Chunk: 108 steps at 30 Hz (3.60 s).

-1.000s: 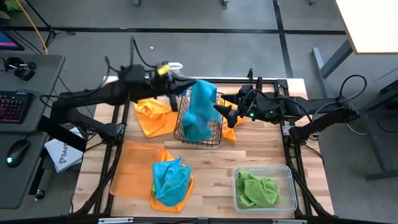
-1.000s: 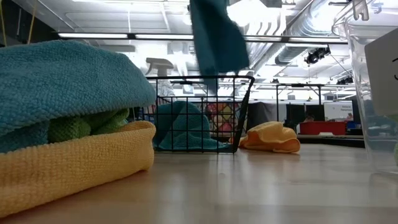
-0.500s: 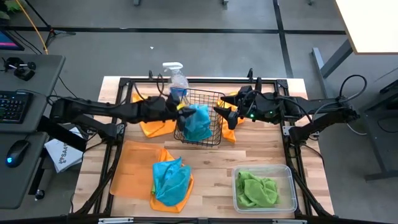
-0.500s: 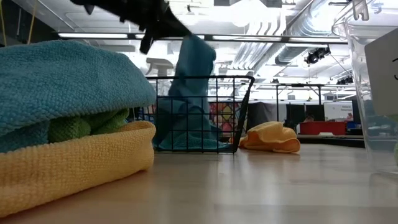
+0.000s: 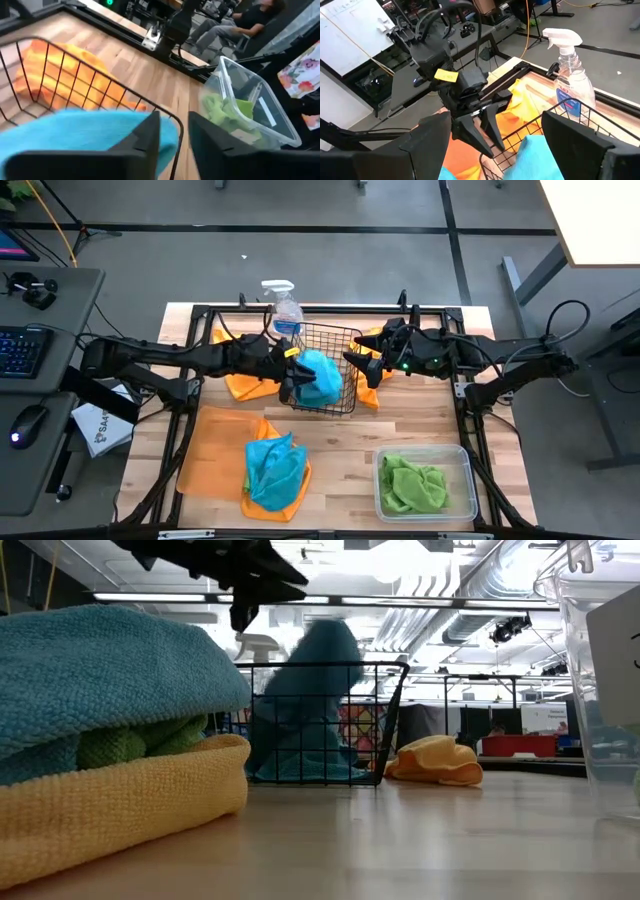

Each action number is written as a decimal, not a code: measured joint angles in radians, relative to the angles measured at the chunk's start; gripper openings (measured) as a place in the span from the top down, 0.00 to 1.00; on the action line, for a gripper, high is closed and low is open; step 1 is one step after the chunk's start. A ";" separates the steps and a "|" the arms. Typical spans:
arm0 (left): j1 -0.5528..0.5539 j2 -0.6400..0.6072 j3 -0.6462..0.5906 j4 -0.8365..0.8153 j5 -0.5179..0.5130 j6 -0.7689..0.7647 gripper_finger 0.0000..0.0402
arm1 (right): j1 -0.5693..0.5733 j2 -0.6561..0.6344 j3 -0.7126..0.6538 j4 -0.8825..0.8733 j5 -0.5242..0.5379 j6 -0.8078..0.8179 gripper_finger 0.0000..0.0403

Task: Sort microfiber towel by color & place in baskets
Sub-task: Put the top blue microfiber towel into the black wire basket, then put the blue microfiber towel into the black wire basket

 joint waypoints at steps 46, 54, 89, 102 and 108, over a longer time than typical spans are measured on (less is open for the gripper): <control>-0.574 0.404 0.310 -0.646 -0.268 -0.040 0.36 | 0.013 0.000 0.000 -0.121 0.001 -0.025 0.24; -0.575 0.419 0.279 -0.629 -0.246 -0.040 0.45 | 0.013 0.000 0.000 -0.121 0.002 -0.025 0.24; -0.092 0.005 0.722 -0.374 -0.304 0.677 1.00 | 0.013 0.000 0.000 -0.117 0.195 0.064 0.24; -0.018 0.039 0.317 -0.266 -0.301 0.478 1.00 | 0.013 0.000 0.000 -0.124 0.191 0.062 0.24; -0.033 0.057 0.022 -0.023 -0.297 0.262 1.00 | 0.013 0.000 0.000 -0.132 0.182 0.062 0.24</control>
